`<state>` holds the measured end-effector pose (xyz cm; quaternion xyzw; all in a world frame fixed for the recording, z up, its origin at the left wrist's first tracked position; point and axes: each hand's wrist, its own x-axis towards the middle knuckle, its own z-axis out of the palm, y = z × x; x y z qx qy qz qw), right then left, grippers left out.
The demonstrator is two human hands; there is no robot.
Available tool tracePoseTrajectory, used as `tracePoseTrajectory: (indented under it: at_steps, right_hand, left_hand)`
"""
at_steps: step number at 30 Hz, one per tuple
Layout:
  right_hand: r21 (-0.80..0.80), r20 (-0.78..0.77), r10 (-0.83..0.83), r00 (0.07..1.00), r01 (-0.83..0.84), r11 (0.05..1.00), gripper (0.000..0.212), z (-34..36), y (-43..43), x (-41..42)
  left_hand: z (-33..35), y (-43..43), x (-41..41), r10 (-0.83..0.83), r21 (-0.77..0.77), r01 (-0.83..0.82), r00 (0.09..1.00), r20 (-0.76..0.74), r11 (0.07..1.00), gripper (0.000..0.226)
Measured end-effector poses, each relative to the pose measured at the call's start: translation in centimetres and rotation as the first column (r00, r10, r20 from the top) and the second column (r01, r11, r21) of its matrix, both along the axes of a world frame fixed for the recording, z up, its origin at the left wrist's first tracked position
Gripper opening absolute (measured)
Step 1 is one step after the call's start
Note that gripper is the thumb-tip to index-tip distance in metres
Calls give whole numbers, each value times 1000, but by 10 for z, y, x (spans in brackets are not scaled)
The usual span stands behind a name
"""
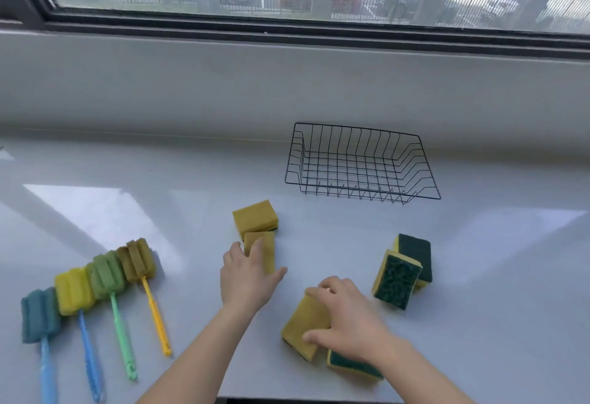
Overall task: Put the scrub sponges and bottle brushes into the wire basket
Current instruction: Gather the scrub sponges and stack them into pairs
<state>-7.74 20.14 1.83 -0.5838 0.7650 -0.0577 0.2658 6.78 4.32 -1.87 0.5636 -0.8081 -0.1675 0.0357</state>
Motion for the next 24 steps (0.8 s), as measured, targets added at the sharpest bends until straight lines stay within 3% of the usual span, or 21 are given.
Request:
tracePoseTrajectory:
  at_steps: [5,10,15,18,20,24]
  right_hand:
    - [70,-120,218,969,-211,975,101,-14,-4,21]
    - [34,-142,208,968,-205,978,80,-24,-4,16]
    - [-33,149,-88,985,93,995,69,-18,-15,-9]
    - [-86,437,-297,849,368,926,56,-16,-21,-35]
    - [-78,575,-384,722,515,853,44,-14,-24,-48]
    - [-14,626,-540,562,701,713,25,-11,-35,-66]
  left_hand:
    - [-11,-12,-11,39,-39,-37,998,53,999,68]
    - [-17,-12,-10,100,78,-91,988,-118,993,57]
    - [-13,-8,0,189,270,-93,915,-356,958,56]
    - [-9,-2,4,350,471,-70,766,-539,879,41]
    - [-8,4,7,451,560,-79,690,-566,825,32]
    - [-12,7,19,500,513,-224,707,-499,829,42]
